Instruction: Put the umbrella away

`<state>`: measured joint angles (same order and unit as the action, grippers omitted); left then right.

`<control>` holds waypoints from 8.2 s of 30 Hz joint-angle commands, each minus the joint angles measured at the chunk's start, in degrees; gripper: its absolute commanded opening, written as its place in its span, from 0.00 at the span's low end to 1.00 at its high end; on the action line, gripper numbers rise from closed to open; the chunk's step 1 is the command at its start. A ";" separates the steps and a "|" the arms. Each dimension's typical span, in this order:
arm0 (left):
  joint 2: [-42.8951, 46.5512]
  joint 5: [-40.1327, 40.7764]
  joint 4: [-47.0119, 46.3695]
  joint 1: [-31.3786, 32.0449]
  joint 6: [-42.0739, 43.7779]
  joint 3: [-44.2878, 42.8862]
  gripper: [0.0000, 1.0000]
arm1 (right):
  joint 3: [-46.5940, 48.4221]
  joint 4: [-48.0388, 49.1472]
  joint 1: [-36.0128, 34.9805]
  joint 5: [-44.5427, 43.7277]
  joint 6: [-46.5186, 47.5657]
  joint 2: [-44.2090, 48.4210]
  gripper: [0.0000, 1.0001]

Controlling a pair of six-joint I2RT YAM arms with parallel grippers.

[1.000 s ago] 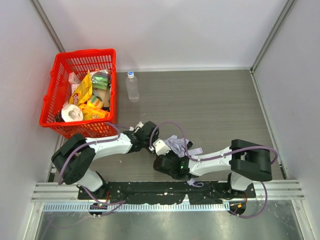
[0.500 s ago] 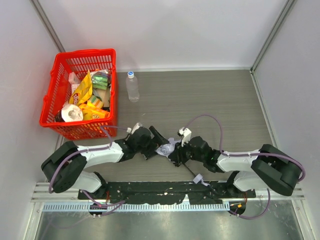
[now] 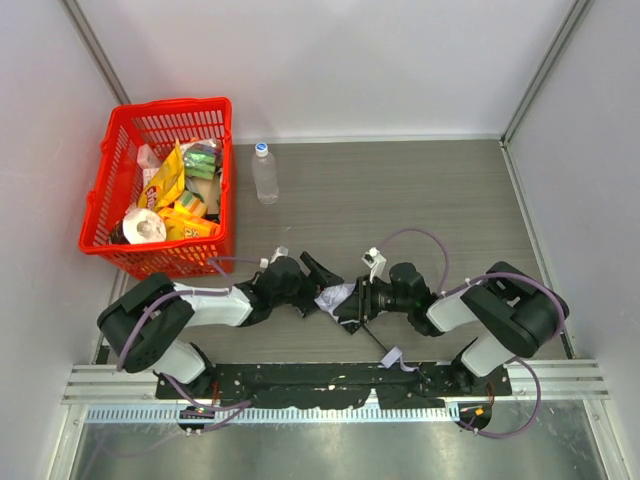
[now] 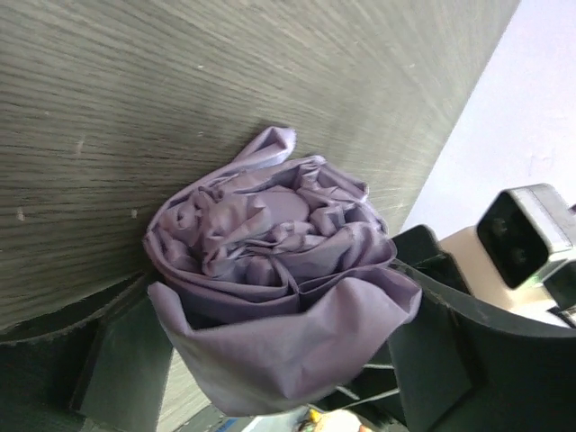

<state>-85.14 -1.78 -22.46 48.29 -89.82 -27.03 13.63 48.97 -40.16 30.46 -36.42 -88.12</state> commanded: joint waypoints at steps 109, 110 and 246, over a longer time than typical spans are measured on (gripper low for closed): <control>17.74 7.50 -32.90 -10.94 12.83 -8.73 0.00 | 35.33 -68.68 24.67 -9.86 -22.01 32.50 0.88; 17.30 7.49 -34.13 -10.94 12.31 -9.70 0.00 | 34.20 -66.40 25.22 -7.02 -25.33 31.52 0.86; -17.68 11.80 59.28 -4.26 8.09 -37.05 0.00 | 21.17 -22.00 -20.12 -28.26 28.87 30.82 0.01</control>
<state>-98.85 -3.79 32.27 44.16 -80.53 -63.42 29.43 8.19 -56.84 -0.30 -9.26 -56.73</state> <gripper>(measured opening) 0.426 0.030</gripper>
